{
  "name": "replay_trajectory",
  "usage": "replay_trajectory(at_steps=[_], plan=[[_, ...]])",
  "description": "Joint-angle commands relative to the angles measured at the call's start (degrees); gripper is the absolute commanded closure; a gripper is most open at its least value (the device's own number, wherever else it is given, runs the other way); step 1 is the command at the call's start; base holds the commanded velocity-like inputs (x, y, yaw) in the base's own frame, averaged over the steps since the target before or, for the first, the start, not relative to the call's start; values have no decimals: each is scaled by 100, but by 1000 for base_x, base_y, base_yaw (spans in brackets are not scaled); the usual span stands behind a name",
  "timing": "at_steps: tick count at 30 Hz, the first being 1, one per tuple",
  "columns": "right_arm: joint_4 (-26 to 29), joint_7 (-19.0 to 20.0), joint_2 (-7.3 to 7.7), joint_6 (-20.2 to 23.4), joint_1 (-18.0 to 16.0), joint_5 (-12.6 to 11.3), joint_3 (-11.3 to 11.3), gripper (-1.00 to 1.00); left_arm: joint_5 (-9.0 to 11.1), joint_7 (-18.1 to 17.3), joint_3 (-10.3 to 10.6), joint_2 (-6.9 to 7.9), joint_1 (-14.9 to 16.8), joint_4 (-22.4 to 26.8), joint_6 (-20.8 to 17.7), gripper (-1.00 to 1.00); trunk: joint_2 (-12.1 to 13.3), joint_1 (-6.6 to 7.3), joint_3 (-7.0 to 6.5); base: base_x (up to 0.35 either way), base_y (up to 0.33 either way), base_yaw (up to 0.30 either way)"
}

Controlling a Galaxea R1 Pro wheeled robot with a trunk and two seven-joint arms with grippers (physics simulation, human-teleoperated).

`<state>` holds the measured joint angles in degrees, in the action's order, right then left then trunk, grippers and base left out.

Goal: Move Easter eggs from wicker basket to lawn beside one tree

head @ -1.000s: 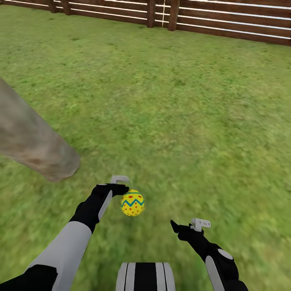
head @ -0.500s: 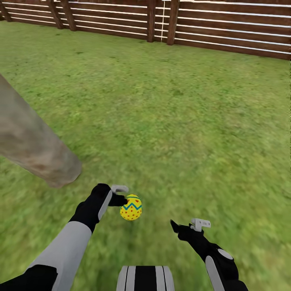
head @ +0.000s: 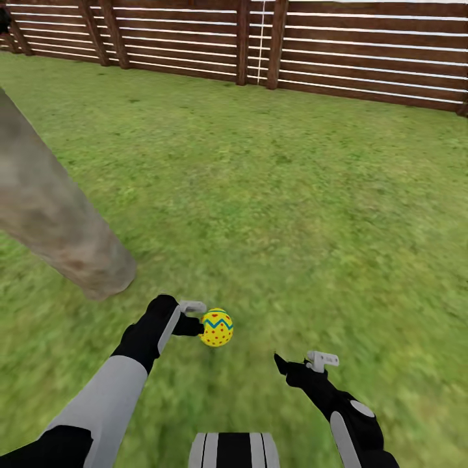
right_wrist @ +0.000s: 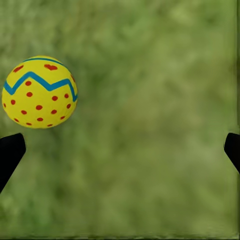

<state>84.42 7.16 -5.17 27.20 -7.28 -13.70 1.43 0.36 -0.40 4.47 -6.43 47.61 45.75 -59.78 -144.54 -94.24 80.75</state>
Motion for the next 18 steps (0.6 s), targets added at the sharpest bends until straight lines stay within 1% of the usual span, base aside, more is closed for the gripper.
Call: replay_trajectory(at_steps=[1,15,18], plan=[[6,26,-5,34,-2,-19,15,-100,0,-4,5,1,2,5,-22,-100,0,7,-19,-337,0,0],[5,39,-7,39,-2,-30,15,-100,-31,-4,-7,0,2,-38,-22,-100,19,43,-329,-343,0,0],[6,39,-6,38,-2,-29,14,-100,-34,-4,-9,-2,2,-66,-22,-100,23,51,-396,-209,0,0]])
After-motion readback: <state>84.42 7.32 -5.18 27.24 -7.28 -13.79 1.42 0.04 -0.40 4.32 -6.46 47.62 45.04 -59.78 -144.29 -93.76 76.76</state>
